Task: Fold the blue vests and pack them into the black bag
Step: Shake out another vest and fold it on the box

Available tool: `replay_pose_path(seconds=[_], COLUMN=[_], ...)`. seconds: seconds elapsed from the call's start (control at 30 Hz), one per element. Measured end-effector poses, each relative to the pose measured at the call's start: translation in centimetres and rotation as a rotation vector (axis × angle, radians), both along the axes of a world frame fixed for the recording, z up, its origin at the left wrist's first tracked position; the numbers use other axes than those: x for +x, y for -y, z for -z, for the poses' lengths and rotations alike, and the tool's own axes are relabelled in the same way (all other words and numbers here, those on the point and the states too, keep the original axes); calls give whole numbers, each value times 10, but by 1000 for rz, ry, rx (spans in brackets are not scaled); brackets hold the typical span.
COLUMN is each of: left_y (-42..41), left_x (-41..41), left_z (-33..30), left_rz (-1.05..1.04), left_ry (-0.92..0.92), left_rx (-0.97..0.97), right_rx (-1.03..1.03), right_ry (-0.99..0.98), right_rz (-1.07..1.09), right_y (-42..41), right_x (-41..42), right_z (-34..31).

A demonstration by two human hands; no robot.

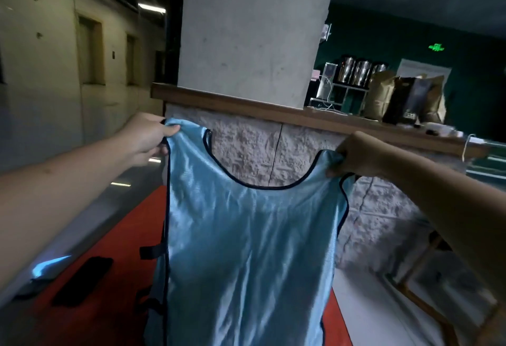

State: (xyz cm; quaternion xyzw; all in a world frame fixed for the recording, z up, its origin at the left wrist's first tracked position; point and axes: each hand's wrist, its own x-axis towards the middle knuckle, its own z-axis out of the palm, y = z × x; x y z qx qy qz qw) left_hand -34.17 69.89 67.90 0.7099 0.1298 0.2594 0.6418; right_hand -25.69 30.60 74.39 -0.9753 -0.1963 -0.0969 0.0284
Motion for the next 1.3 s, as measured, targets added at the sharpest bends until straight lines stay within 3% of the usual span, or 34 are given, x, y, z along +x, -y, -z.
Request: replay_pose_path(seconds=[0.13,0.3,0.4,0.6,0.7,0.77,0.83,0.93,1.03,1.3], left_y=[-8,9,29,76,120,147,168,184,185,186], left_x=[2,-1,-3,-30,-52,-67,-73,-68,-73,-91], left_z=[2,0,-1,-7,-12,-15,-19,-29,-41,-65], left_rz=[8,56,41,48,227,414,471,336,344,284], left_ry=[9,46,73,177,175,129,106,150,172,186], left_rx=[-66,-111,-6,240,324,442,515,558,494,556], right_rx=[-6,109,111,470,625,652,631,572,565,772], right_ry=[29,-80,-19,-140,-278,-332,-346,-283,-182,-35], right_rz=[47,-17,-89,-254,-349,-404,-440,-456,-433,-337], right_y=[6,2,-9,-16,-24,-32,-41,-48,-41,-26], right_x=[18,12,-4,-54,-82,-95,-106,-117,-123,-138], right_z=[9,11,6,-10,-20,-23,-25,-31,-36,-45])
